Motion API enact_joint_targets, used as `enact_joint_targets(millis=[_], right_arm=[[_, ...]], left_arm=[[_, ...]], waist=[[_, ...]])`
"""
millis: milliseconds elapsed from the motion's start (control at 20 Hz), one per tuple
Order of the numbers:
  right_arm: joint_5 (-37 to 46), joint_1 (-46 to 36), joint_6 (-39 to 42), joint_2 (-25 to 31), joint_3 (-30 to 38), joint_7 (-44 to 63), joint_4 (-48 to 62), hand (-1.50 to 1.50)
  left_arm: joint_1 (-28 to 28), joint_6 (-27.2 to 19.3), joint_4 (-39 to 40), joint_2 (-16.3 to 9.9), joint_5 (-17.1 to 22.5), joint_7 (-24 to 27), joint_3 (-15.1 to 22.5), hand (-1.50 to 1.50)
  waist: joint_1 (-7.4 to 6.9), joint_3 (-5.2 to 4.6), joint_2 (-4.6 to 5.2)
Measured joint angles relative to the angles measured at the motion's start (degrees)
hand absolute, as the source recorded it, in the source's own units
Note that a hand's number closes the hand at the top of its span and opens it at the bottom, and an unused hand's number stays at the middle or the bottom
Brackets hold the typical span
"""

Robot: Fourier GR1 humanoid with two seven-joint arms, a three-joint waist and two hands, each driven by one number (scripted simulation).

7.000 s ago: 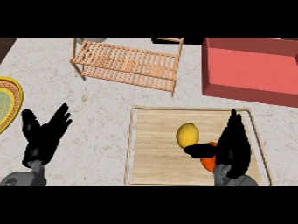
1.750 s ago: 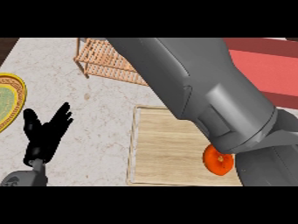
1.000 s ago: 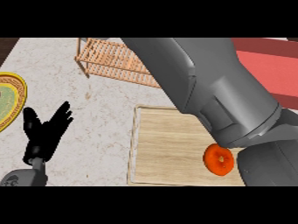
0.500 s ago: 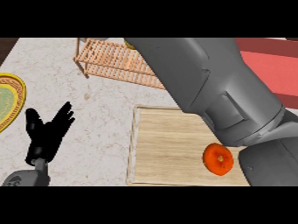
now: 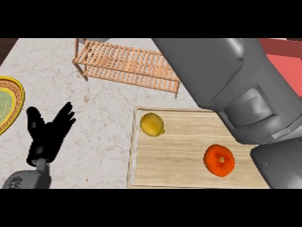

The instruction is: Pick the lemon from the tray and place it in the tiered shelf

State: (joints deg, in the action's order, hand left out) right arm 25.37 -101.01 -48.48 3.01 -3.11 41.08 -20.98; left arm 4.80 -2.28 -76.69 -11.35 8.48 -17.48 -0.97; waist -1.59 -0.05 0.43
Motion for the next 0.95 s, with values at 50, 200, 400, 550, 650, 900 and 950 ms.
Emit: enact_joint_targets(millis=[50, 200, 400, 550, 650, 900, 950], right_arm=[[0.33, 0.13, -0.81, 0.76, 0.22, -0.03, -0.16, -1.50], [2.38, 0.00, -3.20, 2.56, 0.05, 1.11, 0.62, -1.50], [4.18, 0.88, -5.76, 6.06, 0.51, 3.33, 0.21, -1.50], [4.85, 2.24, -6.86, 8.44, 1.04, 5.18, -2.05, -1.50], [4.81, 4.13, -7.19, 9.37, 1.39, 6.23, -4.77, -1.50], [3.73, 9.74, -5.15, 12.29, 1.58, 9.36, -14.67, -1.50], [3.64, 11.11, -4.50, 13.08, 1.40, 10.03, -17.07, -1.50]], left_arm=[[-0.67, 0.15, -0.56, -0.12, 0.18, 0.03, -0.13, 0.00], [-1.76, 0.78, -0.91, -0.68, 0.60, 0.05, -0.66, 0.00], [-2.96, 0.89, -1.46, -1.15, 0.80, 0.26, -1.36, 0.00], [-3.58, 0.76, -1.09, -1.17, 1.09, 0.65, -2.09, 0.00], [-3.77, 1.06, -0.69, -1.56, 1.59, 0.83, -2.88, 0.00], [-4.70, 0.44, 0.01, -1.00, 1.25, 1.80, -3.23, 0.00], [-4.88, 0.44, 0.14, -0.95, 1.22, 2.22, -3.34, 0.00]], waist=[[0.09, -0.01, -0.12], [0.58, -0.01, -0.37], [1.65, 0.03, -0.82], [2.98, 0.08, -1.33], [3.65, 0.11, -1.57], [4.98, 0.18, -2.02], [5.13, 0.19, -2.05]])
